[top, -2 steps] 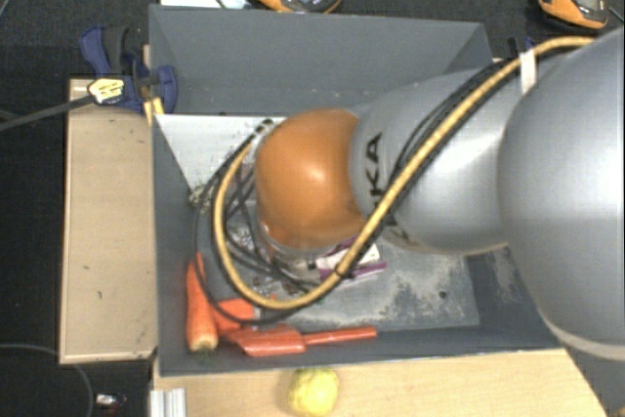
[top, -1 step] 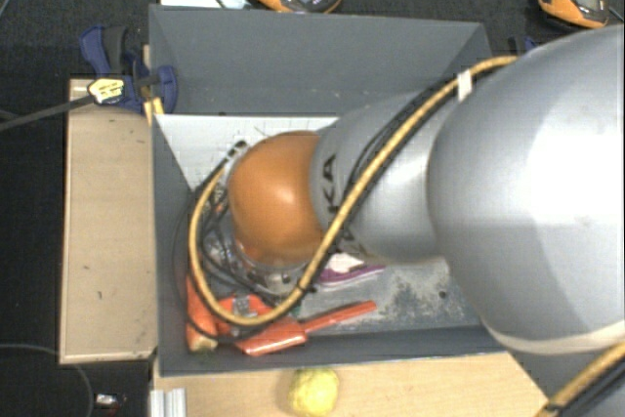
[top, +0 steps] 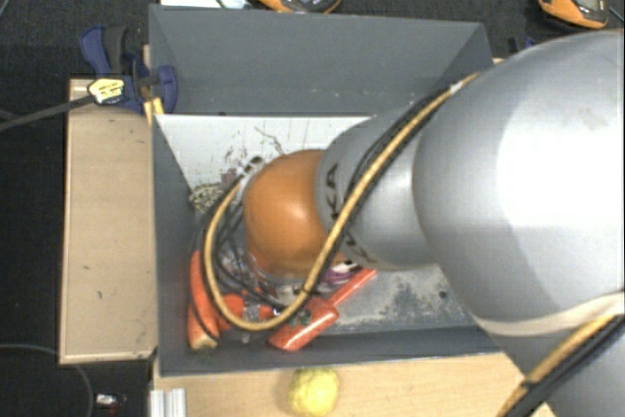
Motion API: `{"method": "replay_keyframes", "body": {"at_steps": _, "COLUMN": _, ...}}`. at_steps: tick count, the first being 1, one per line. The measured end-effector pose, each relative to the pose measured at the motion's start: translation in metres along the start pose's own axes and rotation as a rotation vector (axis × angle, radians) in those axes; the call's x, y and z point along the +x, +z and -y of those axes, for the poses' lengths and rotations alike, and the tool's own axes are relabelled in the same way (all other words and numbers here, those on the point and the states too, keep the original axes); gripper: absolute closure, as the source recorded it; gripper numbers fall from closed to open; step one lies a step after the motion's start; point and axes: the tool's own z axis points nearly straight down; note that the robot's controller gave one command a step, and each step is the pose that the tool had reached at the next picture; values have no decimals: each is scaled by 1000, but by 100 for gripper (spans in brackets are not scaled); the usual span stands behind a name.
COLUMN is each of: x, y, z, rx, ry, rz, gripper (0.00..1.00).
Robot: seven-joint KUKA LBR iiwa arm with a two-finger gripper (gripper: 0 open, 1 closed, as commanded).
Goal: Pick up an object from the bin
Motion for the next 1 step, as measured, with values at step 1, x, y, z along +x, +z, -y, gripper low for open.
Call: {"method": "replay_keyframes", "body": {"at_steps": 1, "x": 4, "y": 0, "z": 18, "rx": -2, "ry": -87, "rz": 1, "gripper": 100}}
